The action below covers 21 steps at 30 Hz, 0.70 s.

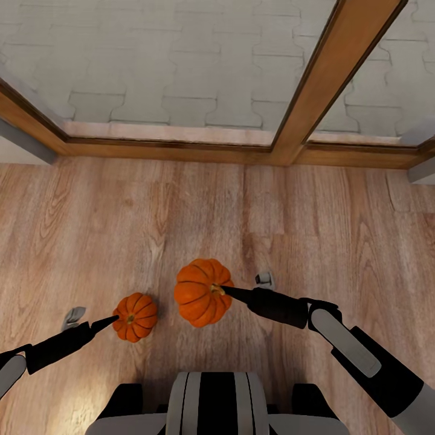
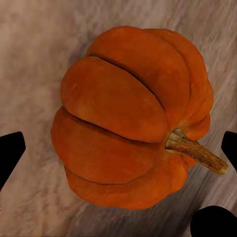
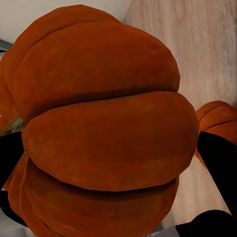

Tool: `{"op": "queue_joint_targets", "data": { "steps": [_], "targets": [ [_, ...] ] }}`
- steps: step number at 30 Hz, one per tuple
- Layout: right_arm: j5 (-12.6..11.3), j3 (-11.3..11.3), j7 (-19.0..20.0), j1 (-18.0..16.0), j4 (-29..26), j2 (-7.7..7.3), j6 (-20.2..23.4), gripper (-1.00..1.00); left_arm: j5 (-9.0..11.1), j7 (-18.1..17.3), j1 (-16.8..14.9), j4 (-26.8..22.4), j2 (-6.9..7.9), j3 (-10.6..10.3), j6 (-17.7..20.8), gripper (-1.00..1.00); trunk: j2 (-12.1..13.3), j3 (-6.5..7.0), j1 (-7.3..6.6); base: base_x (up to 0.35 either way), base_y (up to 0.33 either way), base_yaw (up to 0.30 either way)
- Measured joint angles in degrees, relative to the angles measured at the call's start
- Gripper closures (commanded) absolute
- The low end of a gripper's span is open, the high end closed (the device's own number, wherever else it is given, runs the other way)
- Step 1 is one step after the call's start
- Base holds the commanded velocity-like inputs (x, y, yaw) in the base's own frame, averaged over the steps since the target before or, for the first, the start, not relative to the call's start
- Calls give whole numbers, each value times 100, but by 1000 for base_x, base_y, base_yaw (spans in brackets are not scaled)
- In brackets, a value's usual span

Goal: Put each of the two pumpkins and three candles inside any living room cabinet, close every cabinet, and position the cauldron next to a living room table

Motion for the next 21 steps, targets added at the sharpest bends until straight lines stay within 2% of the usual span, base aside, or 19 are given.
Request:
{"op": "queue_joint_targets", "data": {
  "steps": [8,14,21],
  "targets": [
    [0,1,-9,-1,3,0,1,100,-6,13,-1,37,-14,2,-38,-100,0,0,0,0,12,0],
    [0,1,-10,0,14,0,0,100,-4,118,-1,275,-32,-16,-519,-100,0,0,0,0,0,0],
    [1,1,-11,0,12,0,0,100,-2,132,-1,394,-44,-20,-609,-100,0,0,0,0,0,0]
  ]
}}
